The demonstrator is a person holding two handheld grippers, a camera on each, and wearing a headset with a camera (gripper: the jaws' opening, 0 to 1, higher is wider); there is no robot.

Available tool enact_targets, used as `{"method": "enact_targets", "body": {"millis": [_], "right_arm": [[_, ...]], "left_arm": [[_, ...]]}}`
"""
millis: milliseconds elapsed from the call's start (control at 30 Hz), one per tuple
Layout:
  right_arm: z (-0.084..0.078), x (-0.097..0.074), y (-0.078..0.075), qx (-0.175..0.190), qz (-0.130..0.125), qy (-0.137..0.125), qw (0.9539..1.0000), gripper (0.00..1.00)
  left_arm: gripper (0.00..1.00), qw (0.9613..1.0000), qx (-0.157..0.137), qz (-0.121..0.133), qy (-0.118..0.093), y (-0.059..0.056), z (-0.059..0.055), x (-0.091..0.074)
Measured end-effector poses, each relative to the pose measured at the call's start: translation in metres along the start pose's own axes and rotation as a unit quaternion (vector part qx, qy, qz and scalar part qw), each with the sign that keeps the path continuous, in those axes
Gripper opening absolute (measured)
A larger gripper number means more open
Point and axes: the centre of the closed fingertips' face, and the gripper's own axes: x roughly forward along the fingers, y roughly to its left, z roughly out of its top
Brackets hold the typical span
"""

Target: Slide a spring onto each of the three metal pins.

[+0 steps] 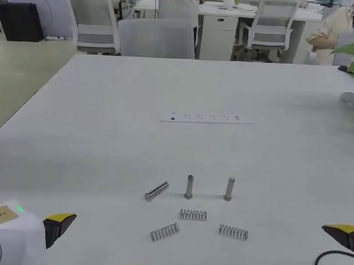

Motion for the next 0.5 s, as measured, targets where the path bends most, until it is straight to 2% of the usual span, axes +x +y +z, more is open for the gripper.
{"method": "enact_targets", "body": {"millis": [367, 500], "right_arm": [[0.0003, -0.0038, -0.0034, -0.004, -0.002, -0.002, 1.0000, 1.00], [-0.0008, -0.0040, -0.0034, -0.004, 0.000, -0.001, 1.0000, 1.00]], "left_arm": [[0.97, 1.0000, 0.005, 0.002, 0.008, 0.0019, -0.0034, -0.0001], [0.97, 1.0000, 0.004, 0.000, 0.006, 0.0014, -0.0003, -0.0001]]}}
